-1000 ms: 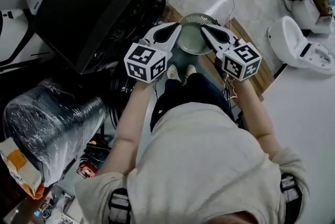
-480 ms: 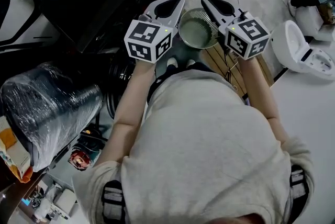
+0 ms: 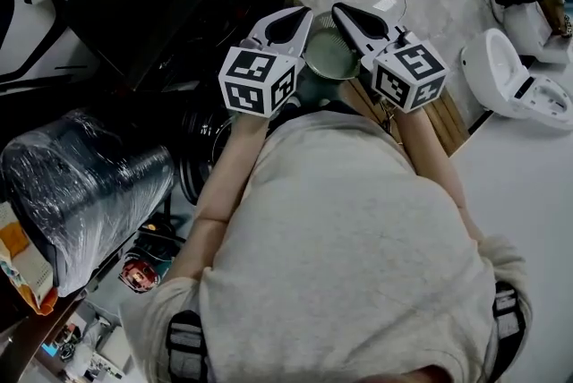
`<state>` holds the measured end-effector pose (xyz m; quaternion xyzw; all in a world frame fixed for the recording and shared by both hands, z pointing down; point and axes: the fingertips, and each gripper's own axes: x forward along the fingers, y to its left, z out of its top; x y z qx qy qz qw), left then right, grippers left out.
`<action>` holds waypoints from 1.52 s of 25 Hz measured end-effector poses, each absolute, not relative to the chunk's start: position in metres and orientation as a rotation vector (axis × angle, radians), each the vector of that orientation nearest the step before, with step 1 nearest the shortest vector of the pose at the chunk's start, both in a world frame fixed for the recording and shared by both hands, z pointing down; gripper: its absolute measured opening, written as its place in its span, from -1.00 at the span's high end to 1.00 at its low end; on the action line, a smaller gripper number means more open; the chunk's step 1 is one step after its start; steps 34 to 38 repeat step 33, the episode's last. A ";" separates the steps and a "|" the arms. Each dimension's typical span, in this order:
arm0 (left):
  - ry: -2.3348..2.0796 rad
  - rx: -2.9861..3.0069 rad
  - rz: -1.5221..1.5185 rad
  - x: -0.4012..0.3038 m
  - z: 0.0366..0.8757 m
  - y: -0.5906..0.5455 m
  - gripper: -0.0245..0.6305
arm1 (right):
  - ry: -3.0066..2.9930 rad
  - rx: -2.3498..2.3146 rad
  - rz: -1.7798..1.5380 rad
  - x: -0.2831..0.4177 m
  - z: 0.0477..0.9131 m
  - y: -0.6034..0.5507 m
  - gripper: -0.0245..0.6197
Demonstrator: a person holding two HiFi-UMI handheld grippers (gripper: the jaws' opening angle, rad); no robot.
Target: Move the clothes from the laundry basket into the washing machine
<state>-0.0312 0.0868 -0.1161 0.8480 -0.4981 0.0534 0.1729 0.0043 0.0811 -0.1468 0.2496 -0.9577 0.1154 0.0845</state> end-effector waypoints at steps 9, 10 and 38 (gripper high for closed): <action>-1.394 2.400 0.180 -0.023 -0.109 0.092 0.90 | -2.815 0.757 0.338 0.011 -0.138 0.087 0.90; -1.391 2.396 0.179 -0.023 -0.109 0.093 0.90 | -2.811 0.753 0.333 0.012 -0.137 0.088 0.90; -1.352 2.373 0.154 -0.025 -0.101 0.096 0.90 | -2.660 0.462 0.044 0.023 -0.137 0.099 0.90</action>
